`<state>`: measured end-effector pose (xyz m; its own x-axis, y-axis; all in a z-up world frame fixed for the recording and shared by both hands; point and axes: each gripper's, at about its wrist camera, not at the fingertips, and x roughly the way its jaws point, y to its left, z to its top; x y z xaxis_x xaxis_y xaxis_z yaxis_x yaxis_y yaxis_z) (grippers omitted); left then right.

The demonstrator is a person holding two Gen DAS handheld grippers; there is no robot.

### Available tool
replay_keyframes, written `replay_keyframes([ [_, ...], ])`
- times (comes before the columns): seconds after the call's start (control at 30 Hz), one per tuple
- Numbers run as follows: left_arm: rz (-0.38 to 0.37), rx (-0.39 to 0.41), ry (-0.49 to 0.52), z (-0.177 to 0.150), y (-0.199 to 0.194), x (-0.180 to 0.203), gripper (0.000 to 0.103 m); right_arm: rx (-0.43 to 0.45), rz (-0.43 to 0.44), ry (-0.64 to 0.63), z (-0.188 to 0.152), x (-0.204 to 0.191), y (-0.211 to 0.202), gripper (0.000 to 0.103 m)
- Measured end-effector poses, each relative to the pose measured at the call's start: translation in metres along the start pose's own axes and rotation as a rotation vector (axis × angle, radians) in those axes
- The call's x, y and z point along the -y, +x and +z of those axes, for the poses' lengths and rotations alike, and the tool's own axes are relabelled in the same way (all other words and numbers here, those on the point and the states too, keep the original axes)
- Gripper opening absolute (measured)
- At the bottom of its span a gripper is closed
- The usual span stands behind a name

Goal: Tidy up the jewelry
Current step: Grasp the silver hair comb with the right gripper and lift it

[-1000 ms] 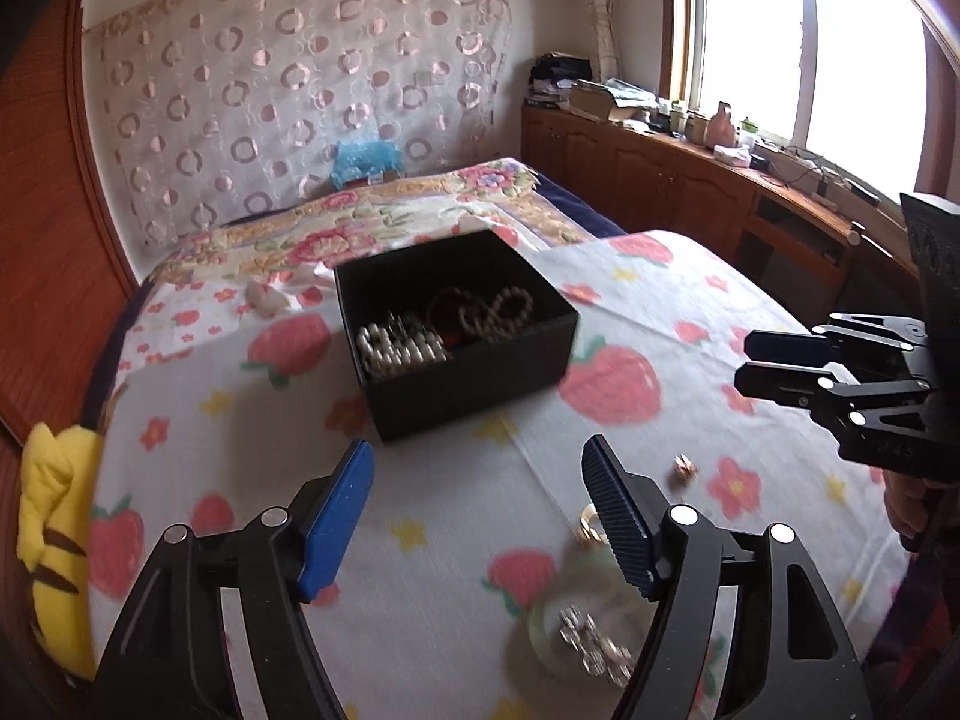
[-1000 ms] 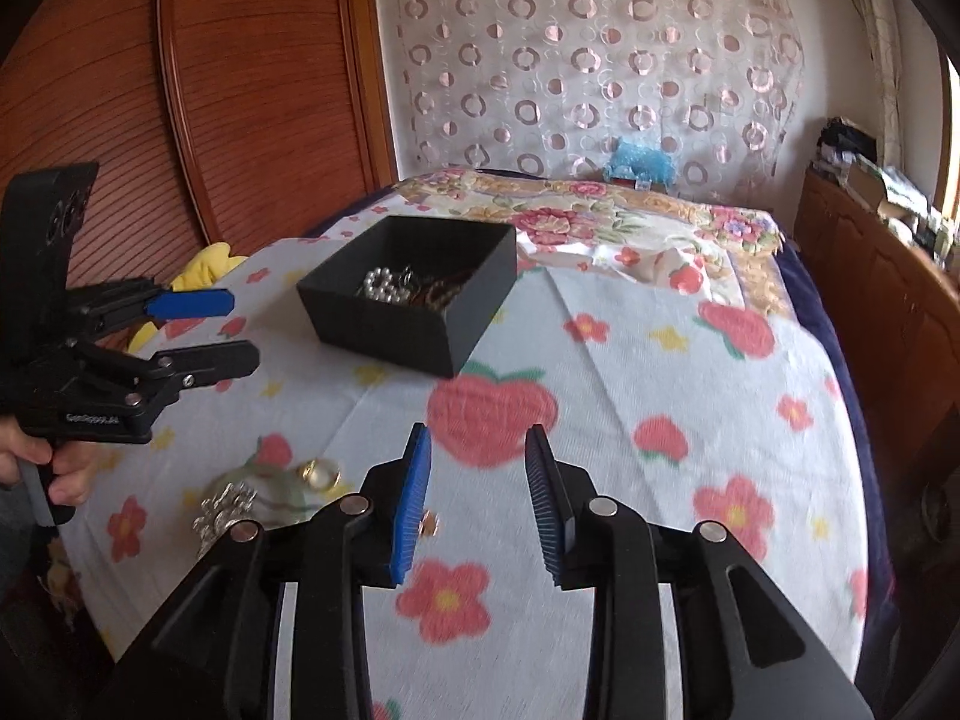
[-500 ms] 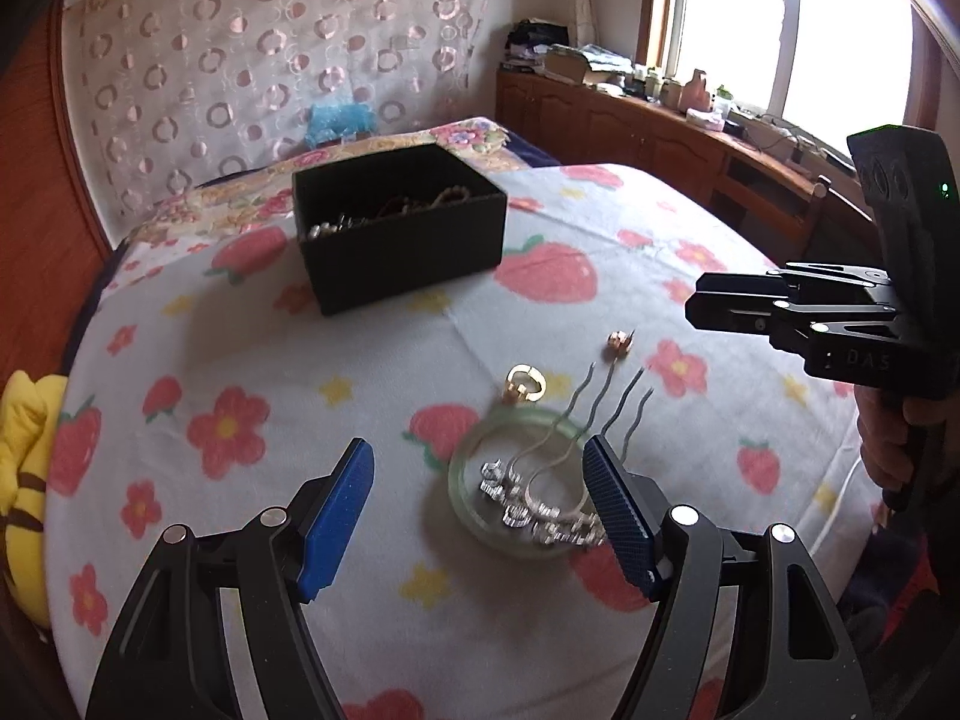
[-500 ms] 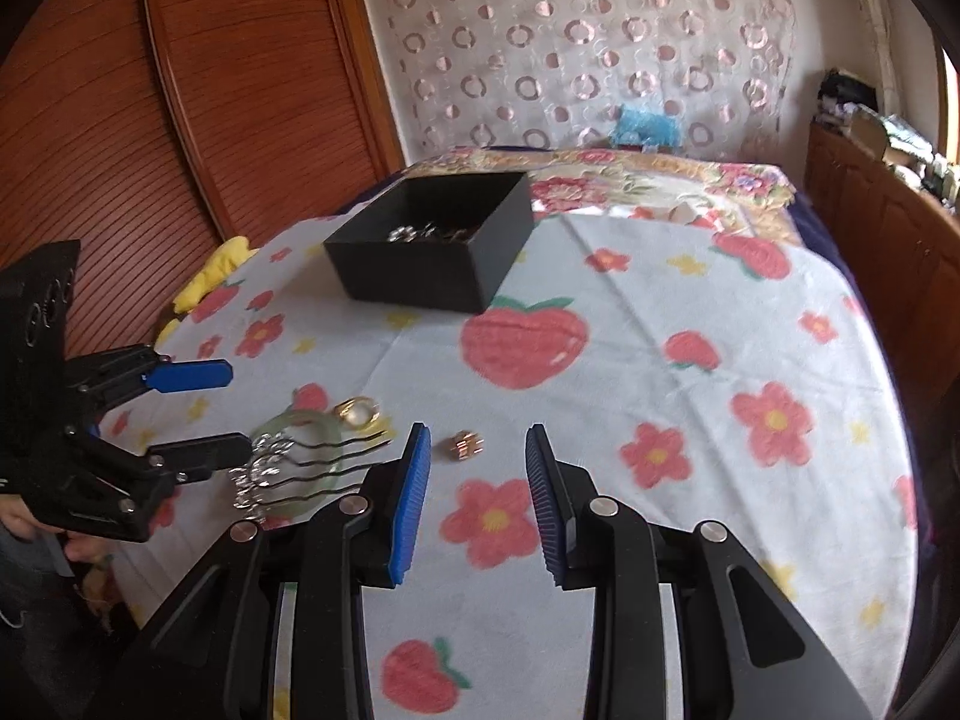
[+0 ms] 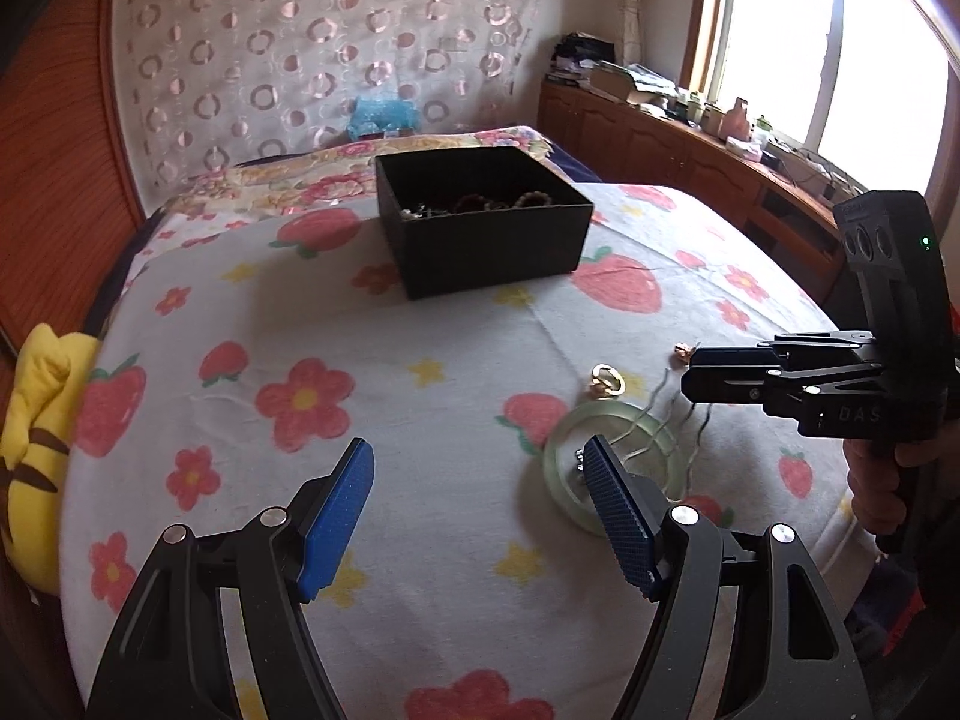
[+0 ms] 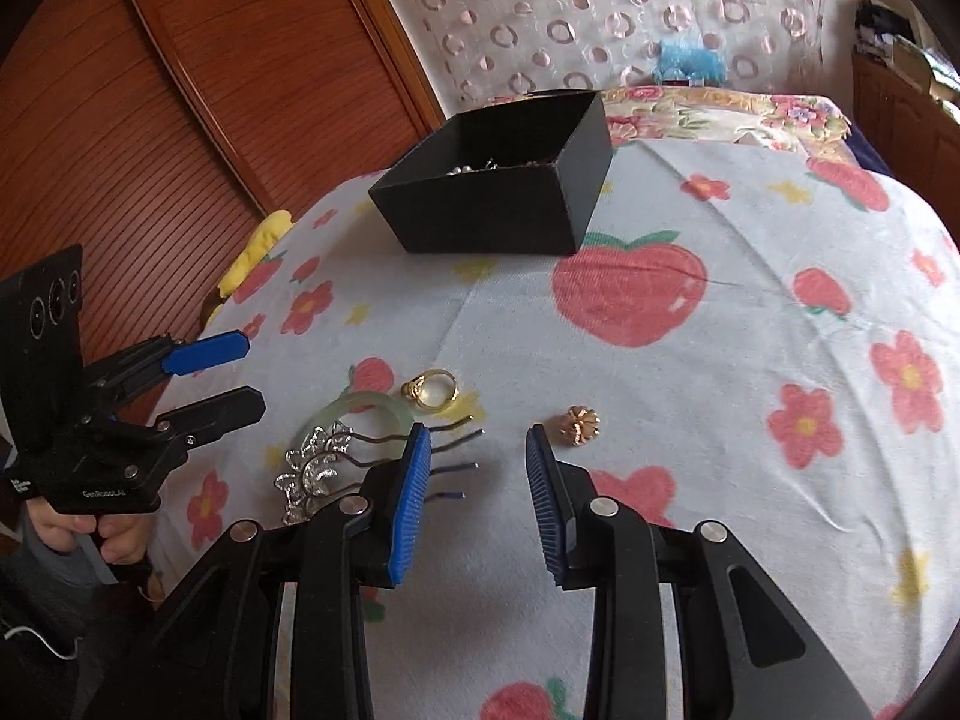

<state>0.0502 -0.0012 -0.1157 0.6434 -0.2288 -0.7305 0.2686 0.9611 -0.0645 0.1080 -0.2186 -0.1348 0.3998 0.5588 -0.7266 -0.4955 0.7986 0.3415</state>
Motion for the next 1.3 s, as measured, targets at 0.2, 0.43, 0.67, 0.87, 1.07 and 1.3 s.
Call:
replay_keyframes([
  [0.2, -0.01, -0.013, -0.037, -0.002, 0.007, -0.01, 0.069, -0.03, 0.01, -0.013, 0.001, -0.007, 0.011, 0.036],
  [0.43, -0.009, -0.017, -0.04, -0.002, 0.01, -0.01, 0.069, -0.015, 0.034, -0.018, 0.002, -0.01, 0.005, 0.018],
  [0.67, -0.018, -0.034, -0.034, -0.005, 0.016, -0.006, 0.069, 0.049, 0.086, -0.05, 0.008, -0.022, -0.02, 0.007],
  [0.87, -0.037, -0.048, -0.014, -0.006, 0.02, 0.003, 0.069, 0.091, 0.108, -0.086, 0.018, -0.033, -0.042, 0.002],
  [1.07, -0.057, -0.052, 0.016, -0.003, 0.02, 0.017, 0.069, 0.123, 0.037, -0.13, 0.029, -0.035, -0.059, 0.002],
  [1.3, -0.074, -0.082, 0.076, -0.002, 0.03, 0.04, 0.074, 0.167, -0.029, -0.154, 0.035, -0.029, -0.075, 0.002],
])
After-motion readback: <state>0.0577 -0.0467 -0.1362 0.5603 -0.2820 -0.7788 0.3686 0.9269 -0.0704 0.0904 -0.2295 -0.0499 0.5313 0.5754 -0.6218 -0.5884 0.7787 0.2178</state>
